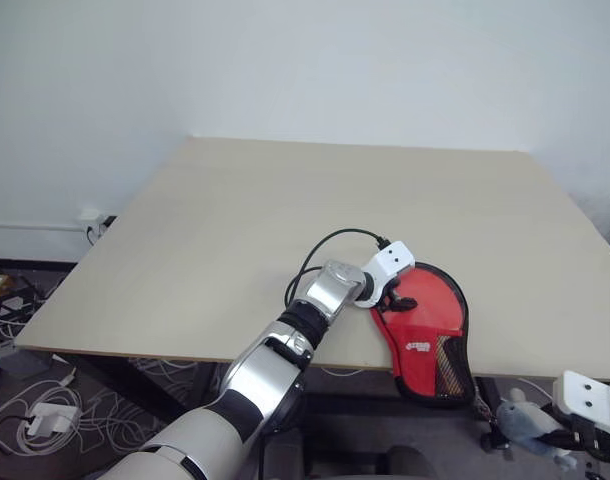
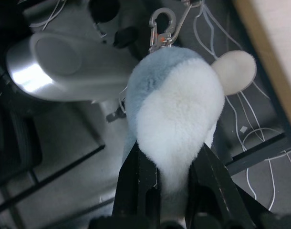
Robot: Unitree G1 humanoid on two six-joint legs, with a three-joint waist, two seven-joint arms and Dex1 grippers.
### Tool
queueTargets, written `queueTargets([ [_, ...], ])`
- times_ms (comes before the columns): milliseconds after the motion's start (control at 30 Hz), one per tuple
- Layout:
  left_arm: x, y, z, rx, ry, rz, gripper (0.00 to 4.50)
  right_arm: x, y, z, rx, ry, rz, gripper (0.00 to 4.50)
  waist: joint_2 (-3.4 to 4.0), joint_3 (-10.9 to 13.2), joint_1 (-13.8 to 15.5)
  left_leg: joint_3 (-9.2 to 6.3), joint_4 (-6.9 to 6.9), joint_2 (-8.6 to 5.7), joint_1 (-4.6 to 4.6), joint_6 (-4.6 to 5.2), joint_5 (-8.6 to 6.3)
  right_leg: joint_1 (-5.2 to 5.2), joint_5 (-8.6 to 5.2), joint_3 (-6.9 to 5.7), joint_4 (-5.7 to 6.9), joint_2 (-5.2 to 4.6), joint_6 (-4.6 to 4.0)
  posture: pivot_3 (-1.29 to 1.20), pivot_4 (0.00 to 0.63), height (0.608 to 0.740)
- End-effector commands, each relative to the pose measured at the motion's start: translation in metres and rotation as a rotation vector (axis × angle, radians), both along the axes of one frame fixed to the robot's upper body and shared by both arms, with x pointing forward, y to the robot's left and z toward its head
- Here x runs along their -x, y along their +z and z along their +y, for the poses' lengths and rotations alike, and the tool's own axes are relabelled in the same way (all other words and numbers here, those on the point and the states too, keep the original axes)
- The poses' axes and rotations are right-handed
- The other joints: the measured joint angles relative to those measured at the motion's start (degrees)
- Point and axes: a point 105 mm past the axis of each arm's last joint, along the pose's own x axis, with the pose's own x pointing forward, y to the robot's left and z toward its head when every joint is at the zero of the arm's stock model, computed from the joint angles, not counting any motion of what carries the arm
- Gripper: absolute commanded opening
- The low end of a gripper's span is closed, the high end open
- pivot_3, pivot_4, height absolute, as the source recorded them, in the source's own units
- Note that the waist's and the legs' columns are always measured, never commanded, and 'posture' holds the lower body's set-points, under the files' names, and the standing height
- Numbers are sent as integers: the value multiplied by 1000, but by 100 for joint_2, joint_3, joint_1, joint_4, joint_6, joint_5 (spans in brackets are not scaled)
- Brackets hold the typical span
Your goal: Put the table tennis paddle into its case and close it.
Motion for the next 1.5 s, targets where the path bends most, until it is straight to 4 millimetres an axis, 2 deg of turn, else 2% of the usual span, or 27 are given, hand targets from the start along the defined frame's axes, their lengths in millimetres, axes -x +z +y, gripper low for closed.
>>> queueTargets([
  [33, 3, -26, 14, -77, 51, 79, 3322, 3, 1, -11, 47, -5, 15, 537, 0, 0, 2, 0, 0, -1, 0, 1, -1, 1, 0, 0, -3, 0, 0, 0, 0, 740],
  [100, 2, -26, 15, -78, 54, 77, 3322, 0, 3, -9, 33, -13, -1, 1130, 0, 0, 1, 0, -1, -1, -1, 2, -4, 3, 0, -1, -11, 0, 0, 0, 0, 740],
  [333, 0, -25, 17, -85, 53, 71, 3322, -14, 11, -5, -14, -62, -63, 3661, 2, -2, -5, 1, -12, 2, -1, 7, -7, 10, 1, -5, -57, 0, 0, 0, 0, 740],
  [367, -1, -25, 18, -86, 53, 70, 3322, -20, 17, -3, -45, -81, -82, 3969, 1, -2, -6, 3, -12, 2, -1, 9, -8, 11, 1, -4, -61, 0, 0, 0, 0, 740],
  [500, -5, -21, 20, -77, 59, 62, 3322, -40, 44, 5, -141, -130, -174, 3969, 6, -5, -7, 7, -9, 3, 0, 13, -11, 10, 1, 0, -68, 0, 0, 0, 0, 740],
  [633, -18, -4, 28, -23, 84, 27, 3322, -69, 70, 14, -251, -189, -301, 3969, 1, -4, -8, 5, -10, 3, 0, 13, -11, 8, 2, -3, -68, 1, -1, 0, 0, 740],
  [700, -26, 6, 37, 17, 116, 38, 3322, -81, 77, 21, -319, -225, -337, 3969, 2, -3, -23, 6, -12, 5, 1, 13, -11, 1, 3, -2, -67, 1, -1, 0, 0, 740],
  [933, -51, 59, 80, 173, 123, -91, 3322, -95, 71, 49, -408, -227, -335, 3969, 13, 13, -22, 4, -27, 4, -5, 2, -16, -17, 27, -1, -58, 5, 7, 0, 0, 740],
  [1000, -48, 78, 100, 216, 67, -164, 3322, -100, 61, 51, -415, -237, -328, 3969, 11, 15, 13, 7, -36, 4, -12, -4, -20, -25, 26, 1, -65, 5, 10, 0, 0, 740],
  [1100, -40, 89, 133, 217, 25, -201, 3322, -110, 54, 59, -441, -239, -331, 3969, 10, 15, 4, 15, -37, 3, -13, -9, -35, -25, 32, 10, -69, 6, 0, 0, 0, 740],
  [1267, -20, 88, 183, 138, 4, -196, 3322, -126, 50, 69, -481, -214, -342, 3969, 17, 16, -5, 17, -29, 9, -9, -9, -36, -22, 31, 10, -62, 13, 2, 0, 0, 740],
  [1333, -7, 78, 202, 78, 1, -168, 3322, -131, 47, 69, -483, -213, -342, 3969, 17, 16, -8, 20, -23, 18, -6, -9, -35, -21, 28, 12, -60, 16, 9, 0, 0, 740],
  [1433, 16, 52, 229, -69, -10, -147, 3322, -135, 42, 72, -502, -212, -327, 3969, 21, 14, -9, 26, -20, 27, -4, -9, -35, -21, 32, 14, -59, 18, 2, 0, 0, 740],
  [1500, 25, 43, 241, -120, 7, -146, 3322, -137, 40, 73, -515, -212, -317, 3969, 24, 15, 13, 28, -21, 32, -4, -10, -36, -22, 33, 14, -58, 19, 0, 0, 0, 740],
])
